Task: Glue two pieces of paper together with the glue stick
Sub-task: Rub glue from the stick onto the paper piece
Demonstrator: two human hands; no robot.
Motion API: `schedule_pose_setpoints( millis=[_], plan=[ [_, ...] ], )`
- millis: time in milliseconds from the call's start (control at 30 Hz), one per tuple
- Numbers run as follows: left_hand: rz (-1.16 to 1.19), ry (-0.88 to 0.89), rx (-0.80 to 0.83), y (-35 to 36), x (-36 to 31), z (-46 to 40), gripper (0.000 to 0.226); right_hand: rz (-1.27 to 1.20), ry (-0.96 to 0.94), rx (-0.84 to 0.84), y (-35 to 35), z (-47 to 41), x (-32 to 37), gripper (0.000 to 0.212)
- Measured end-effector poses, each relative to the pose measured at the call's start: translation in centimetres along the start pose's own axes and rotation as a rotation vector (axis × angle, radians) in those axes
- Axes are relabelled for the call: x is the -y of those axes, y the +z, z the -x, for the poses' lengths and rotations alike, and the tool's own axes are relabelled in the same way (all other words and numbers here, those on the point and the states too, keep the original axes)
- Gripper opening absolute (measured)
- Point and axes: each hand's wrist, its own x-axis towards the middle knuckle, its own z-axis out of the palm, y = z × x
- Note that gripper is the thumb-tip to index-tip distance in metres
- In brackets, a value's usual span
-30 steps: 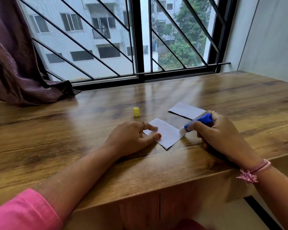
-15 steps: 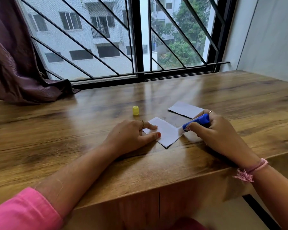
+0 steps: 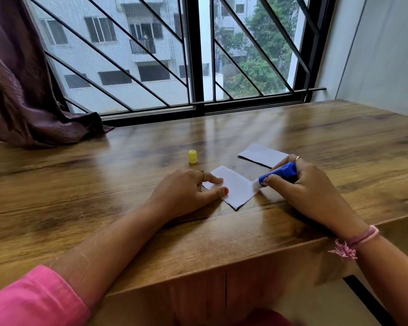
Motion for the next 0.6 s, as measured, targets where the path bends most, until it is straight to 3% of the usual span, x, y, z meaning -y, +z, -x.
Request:
schedule_pose_setpoints(
  millis=[133,267,400,600],
  plan=[
    [0.001,0.004,0.002,-0.04,-0.01,0.02,0.036,-0.015,-0.073,0.109,0.14,0.45,0.34,0.018],
    [0.000,0.007,0.005,-0.05,-0.03,0.01,0.036,0.004,-0.054,0.010,0.02,0.24,0.18,0.016],
    [0.005,-0.001,-0.004,-0.01,0.06,-0.02,0.035,0.004,-0.127,0.137,0.19,0.65,0.55,0.011],
    [-0.001,0.003,0.003,-0.02,0.03,-0.09,0.036,-0.014,-0.131,0.120,0.12,0.50,0.45,0.020]
  ],
)
